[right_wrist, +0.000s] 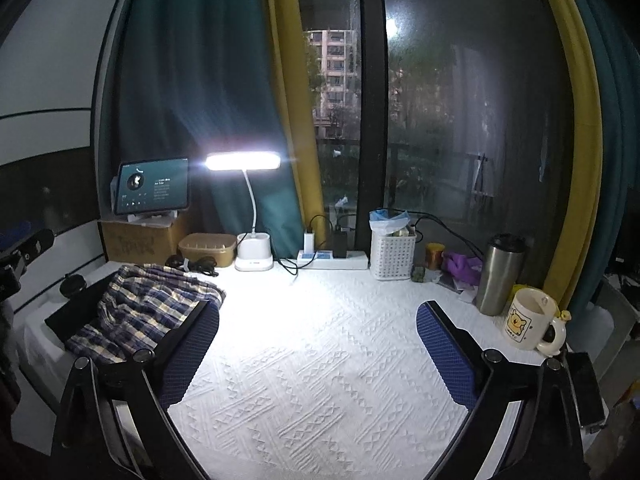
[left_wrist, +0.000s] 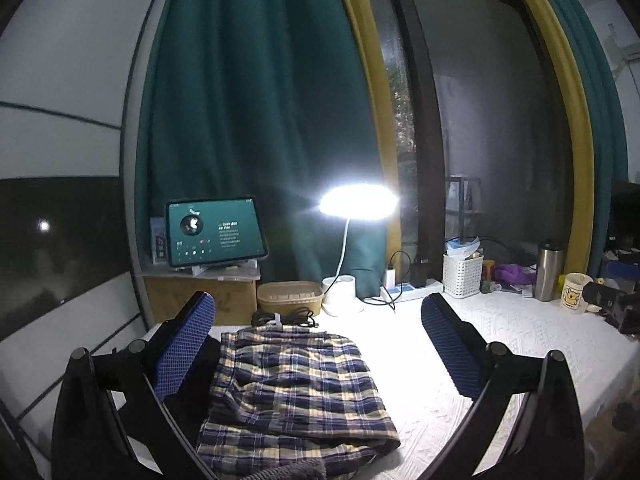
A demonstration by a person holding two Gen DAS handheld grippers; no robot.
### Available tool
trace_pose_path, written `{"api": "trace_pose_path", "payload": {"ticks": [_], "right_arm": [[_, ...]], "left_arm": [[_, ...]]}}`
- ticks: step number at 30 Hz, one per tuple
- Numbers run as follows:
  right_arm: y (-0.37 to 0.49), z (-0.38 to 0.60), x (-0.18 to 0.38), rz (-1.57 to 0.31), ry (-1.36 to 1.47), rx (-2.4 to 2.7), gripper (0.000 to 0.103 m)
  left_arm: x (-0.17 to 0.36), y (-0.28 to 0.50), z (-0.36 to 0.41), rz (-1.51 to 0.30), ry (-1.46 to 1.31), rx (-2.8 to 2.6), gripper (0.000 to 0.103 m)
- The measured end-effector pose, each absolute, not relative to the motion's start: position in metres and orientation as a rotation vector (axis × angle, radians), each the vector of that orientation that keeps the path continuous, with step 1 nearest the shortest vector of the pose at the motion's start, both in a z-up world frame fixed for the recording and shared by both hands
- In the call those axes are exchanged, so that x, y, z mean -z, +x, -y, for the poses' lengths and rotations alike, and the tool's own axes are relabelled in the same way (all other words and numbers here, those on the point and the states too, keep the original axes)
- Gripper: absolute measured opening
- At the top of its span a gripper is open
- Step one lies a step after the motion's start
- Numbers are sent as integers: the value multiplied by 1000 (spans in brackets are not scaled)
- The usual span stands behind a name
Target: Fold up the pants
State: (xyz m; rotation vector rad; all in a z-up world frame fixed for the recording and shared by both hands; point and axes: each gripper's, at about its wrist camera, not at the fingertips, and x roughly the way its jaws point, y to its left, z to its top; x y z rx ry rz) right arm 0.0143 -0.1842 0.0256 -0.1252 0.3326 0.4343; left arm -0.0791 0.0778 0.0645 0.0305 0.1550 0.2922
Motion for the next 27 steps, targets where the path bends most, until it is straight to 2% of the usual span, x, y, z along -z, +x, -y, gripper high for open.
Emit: {"api": "trace_pose_path", "payload": {"ticks": [27], "right_arm": [[17, 175, -16, -366, -133, -445, 100]], "left_arm": [[-58, -79, -82, -190, 38, -304, 102]]}}
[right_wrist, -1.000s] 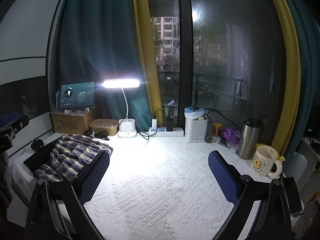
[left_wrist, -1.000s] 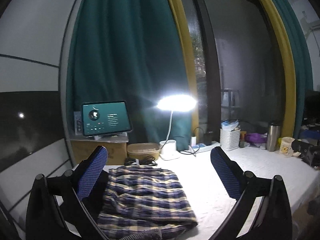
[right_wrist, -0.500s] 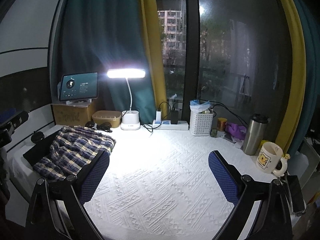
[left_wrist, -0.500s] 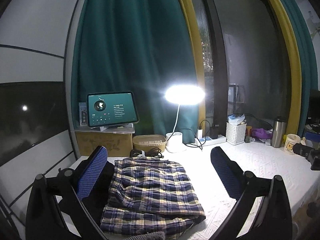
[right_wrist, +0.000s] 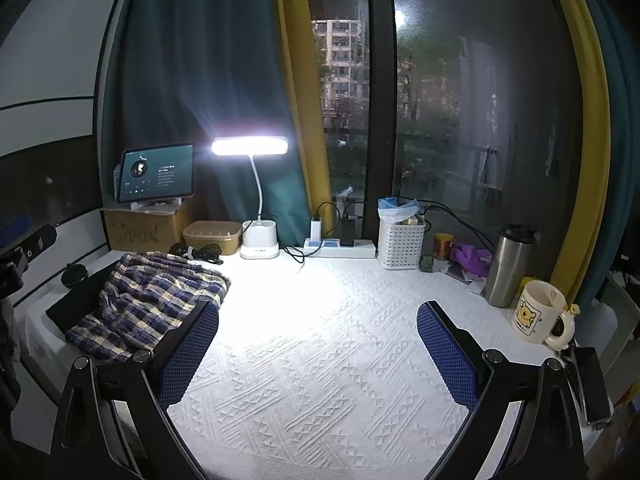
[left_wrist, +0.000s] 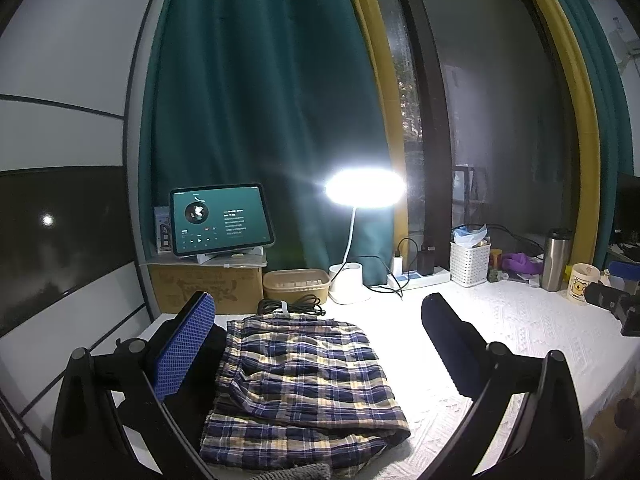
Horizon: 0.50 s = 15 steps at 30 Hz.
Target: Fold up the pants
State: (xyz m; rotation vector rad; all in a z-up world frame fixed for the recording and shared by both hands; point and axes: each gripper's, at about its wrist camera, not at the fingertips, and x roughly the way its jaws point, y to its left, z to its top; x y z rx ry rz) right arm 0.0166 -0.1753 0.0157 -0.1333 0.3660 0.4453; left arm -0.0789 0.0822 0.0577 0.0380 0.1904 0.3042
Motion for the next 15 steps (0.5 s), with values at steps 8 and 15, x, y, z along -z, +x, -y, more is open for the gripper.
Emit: {"api": "trace_pose_path", "payload": {"ticks": [8, 15], "right_arm": [[16, 175, -16, -366, -132, -446, 100], [15, 175, -17, -367, -134, -446, 100]], "left_arm": [[-57, -78, -82, -192, 38, -300, 102], [-56, -78, -81, -196, 37, -296, 102]]}}
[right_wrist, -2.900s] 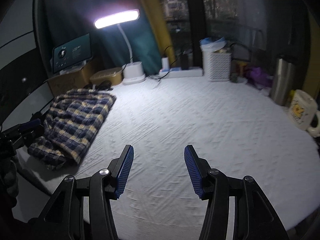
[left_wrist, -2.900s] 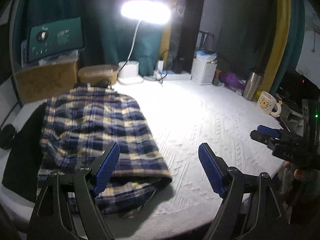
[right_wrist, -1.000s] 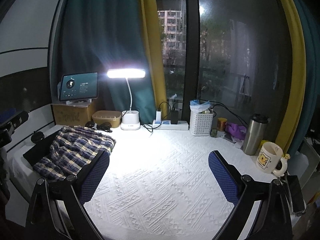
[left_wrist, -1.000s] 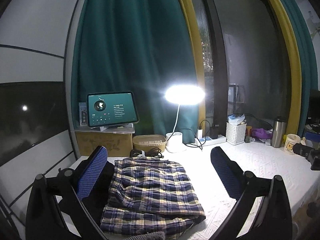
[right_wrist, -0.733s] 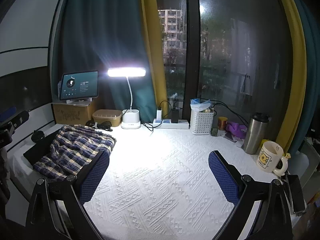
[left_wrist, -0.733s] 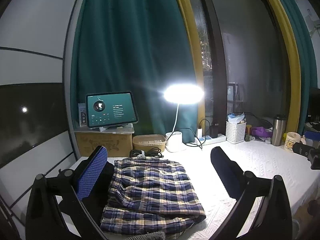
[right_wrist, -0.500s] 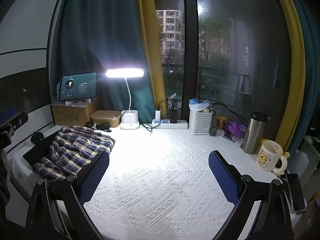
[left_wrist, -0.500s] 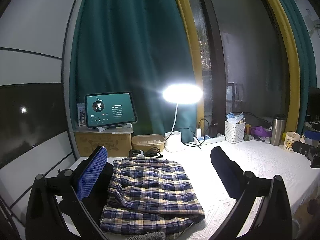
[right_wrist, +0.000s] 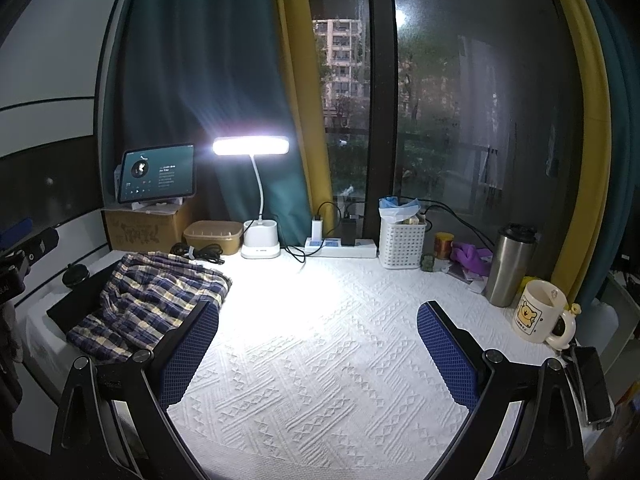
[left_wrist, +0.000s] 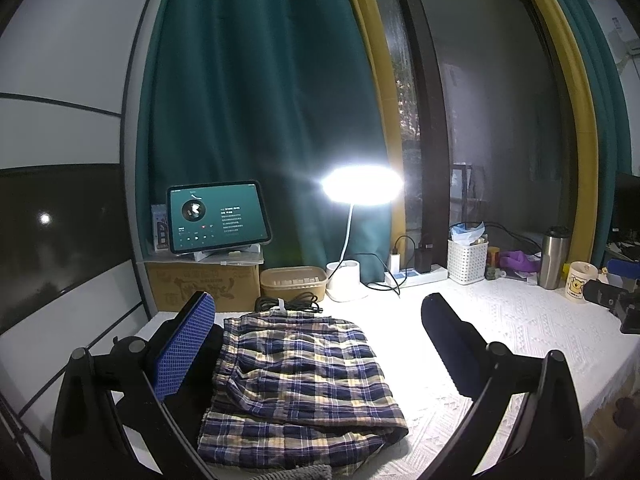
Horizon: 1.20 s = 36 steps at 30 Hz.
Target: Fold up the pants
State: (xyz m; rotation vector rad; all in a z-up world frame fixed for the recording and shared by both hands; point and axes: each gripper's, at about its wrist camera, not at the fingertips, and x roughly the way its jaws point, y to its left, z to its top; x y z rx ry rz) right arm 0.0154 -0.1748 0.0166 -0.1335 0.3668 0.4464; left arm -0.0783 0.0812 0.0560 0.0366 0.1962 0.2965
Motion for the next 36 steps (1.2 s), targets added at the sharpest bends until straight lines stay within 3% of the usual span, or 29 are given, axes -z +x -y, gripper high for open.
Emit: {"api": "trace_pose_path", "payload": {"ticks": [36], "right_arm": [[21, 175, -9, -407, -87, -435, 100]], "left_arm": [[-56, -76, -82, -219, 22, -293, 102]]}}
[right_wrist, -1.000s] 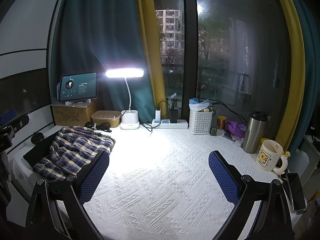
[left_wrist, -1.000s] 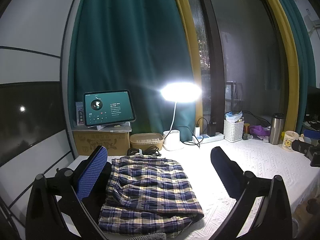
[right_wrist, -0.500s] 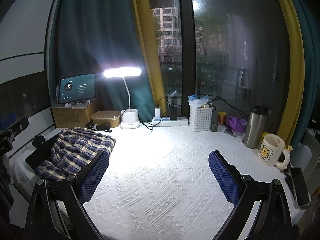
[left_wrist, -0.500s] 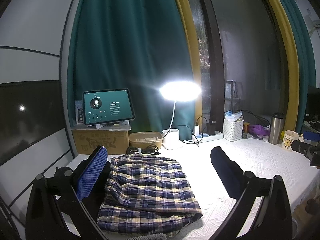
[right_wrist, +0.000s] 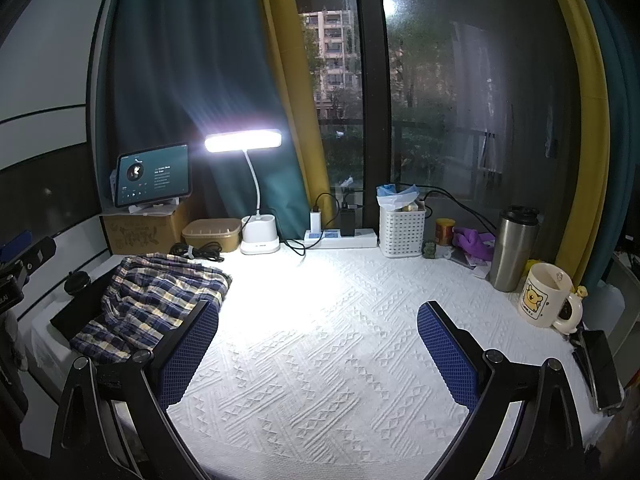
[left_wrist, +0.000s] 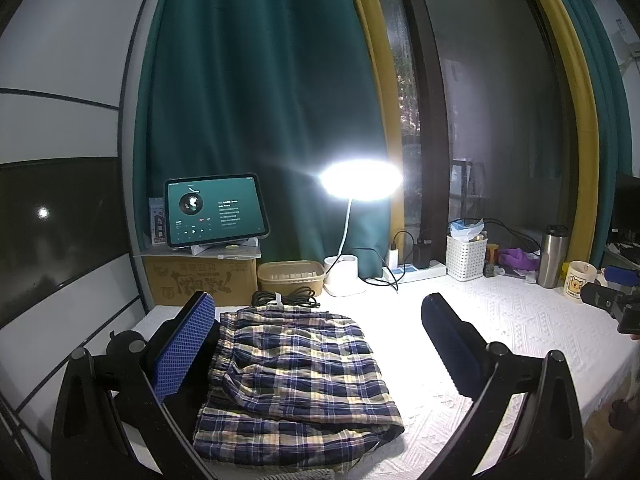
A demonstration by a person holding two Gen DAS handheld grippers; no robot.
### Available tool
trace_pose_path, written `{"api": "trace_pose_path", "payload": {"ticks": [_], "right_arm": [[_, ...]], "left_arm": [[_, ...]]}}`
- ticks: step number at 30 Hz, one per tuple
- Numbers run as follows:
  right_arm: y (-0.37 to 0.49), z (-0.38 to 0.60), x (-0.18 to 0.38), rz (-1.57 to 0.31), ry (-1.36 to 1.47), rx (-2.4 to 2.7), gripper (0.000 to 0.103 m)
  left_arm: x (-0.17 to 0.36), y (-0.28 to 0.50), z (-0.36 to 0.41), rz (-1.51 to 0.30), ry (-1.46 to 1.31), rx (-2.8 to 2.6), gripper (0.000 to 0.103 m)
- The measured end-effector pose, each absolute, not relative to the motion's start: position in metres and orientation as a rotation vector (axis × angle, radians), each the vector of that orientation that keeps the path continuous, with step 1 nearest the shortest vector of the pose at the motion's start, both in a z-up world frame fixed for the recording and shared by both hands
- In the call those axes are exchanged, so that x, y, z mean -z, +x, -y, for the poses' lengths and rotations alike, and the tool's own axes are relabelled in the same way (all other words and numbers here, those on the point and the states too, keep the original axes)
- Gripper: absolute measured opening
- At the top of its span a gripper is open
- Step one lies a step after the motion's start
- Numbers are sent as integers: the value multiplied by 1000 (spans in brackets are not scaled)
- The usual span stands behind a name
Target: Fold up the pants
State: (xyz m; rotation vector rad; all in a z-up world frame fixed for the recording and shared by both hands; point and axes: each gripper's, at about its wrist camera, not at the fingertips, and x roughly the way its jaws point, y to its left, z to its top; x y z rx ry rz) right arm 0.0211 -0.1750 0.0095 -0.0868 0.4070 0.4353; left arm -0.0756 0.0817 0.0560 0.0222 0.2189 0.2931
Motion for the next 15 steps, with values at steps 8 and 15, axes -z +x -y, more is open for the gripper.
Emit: {"api": "trace_pose_path", "payload": {"ticks": [8, 15], "right_arm": [[21, 176, -10, -407, -87, -436, 100], [22, 176, -8, -413, -85, -430, 100]], "left_arm": [[-56, -77, -81, -220, 21, -292, 102], [-56, -78, -79, -196, 23, -275, 102]]}}
